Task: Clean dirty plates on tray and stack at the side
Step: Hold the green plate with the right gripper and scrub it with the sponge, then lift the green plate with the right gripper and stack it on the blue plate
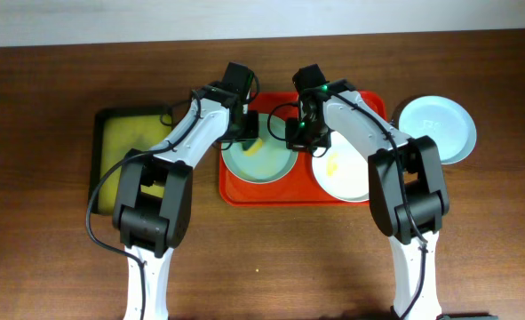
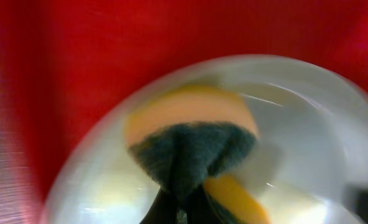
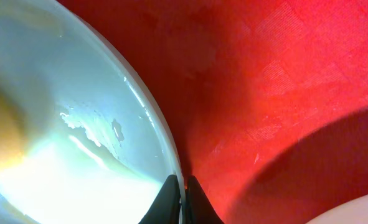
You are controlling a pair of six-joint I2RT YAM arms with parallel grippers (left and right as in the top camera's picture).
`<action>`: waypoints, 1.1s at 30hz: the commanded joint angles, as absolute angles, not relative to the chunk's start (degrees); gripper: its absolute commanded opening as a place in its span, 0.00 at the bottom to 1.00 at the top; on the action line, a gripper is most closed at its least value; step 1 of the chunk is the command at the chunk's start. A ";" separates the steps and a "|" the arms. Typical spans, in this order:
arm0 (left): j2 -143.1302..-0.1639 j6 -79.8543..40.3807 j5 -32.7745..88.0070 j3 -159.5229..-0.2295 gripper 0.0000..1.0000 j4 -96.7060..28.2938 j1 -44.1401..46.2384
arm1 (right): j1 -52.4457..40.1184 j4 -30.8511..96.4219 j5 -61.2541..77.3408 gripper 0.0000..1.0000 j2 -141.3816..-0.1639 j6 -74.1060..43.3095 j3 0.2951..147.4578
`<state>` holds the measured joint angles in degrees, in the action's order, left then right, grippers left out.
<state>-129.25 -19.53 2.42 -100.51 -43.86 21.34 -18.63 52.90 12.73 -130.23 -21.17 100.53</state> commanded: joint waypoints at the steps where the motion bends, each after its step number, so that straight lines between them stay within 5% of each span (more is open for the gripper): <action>1: -129.51 -20.29 -16.99 -100.84 0.00 -46.00 20.80 | -18.74 53.74 8.29 0.04 -132.53 -21.23 98.39; 8: -119.85 -20.27 2.57 -106.06 0.00 -52.75 20.34 | -18.74 49.45 8.10 0.04 -132.44 -16.23 99.20; 12: -117.93 -20.36 -3.92 -106.06 0.00 -54.96 16.25 | -19.00 54.19 0.84 0.04 -129.49 -12.88 104.66; 19: -118.02 -20.34 -5.43 -105.95 0.00 -58.83 3.86 | -28.95 64.36 -38.50 0.04 -123.22 -6.52 117.95; 26: -118.06 -20.32 -5.56 -105.80 0.00 -59.72 -0.84 | -42.41 57.14 -74.02 0.04 -123.22 12.12 119.28; 33: -118.06 -20.32 -5.87 -104.60 0.00 -59.61 -0.93 | -47.64 54.11 -77.30 0.04 -123.22 34.98 119.28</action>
<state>-118.91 -19.57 -4.97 -105.10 -59.59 -0.58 -47.09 54.33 -74.17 -124.33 28.42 117.97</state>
